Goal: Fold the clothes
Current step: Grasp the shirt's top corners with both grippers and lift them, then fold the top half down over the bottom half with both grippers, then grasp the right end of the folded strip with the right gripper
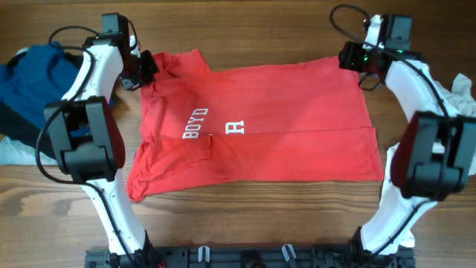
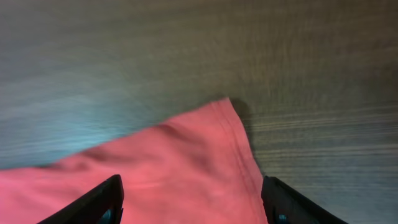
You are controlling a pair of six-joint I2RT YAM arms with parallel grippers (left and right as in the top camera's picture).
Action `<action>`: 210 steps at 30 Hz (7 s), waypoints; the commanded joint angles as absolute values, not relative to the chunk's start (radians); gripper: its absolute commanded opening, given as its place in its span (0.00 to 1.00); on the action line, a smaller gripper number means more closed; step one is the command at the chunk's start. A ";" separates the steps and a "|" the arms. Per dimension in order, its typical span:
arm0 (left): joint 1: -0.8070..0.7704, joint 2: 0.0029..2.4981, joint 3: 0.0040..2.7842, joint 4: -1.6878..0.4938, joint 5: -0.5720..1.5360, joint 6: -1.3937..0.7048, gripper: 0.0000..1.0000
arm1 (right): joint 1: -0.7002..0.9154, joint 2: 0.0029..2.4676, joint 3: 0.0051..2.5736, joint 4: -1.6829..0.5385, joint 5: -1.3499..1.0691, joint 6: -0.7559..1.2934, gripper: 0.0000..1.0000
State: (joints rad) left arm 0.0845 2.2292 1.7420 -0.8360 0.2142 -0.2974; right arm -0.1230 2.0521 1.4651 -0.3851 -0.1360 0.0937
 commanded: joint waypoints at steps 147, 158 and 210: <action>0.067 1.861 1.229 -1.489 0.151 -0.217 0.13 | -0.214 1.767 1.320 -1.295 0.184 0.236 0.16; 0.052 1.607 1.284 -1.280 0.202 -0.397 0.13 | -0.214 1.767 1.320 -1.268 0.154 0.227 0.30; 0.025 1.589 1.081 -0.982 0.105 -0.397 0.59 | -0.263 1.757 1.267 -0.952 0.000 0.065 0.04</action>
State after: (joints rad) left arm 0.0185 1.6363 1.0237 -0.9508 0.0769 -0.4129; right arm -0.2695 1.7584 1.1908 -0.9264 -0.0566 0.0555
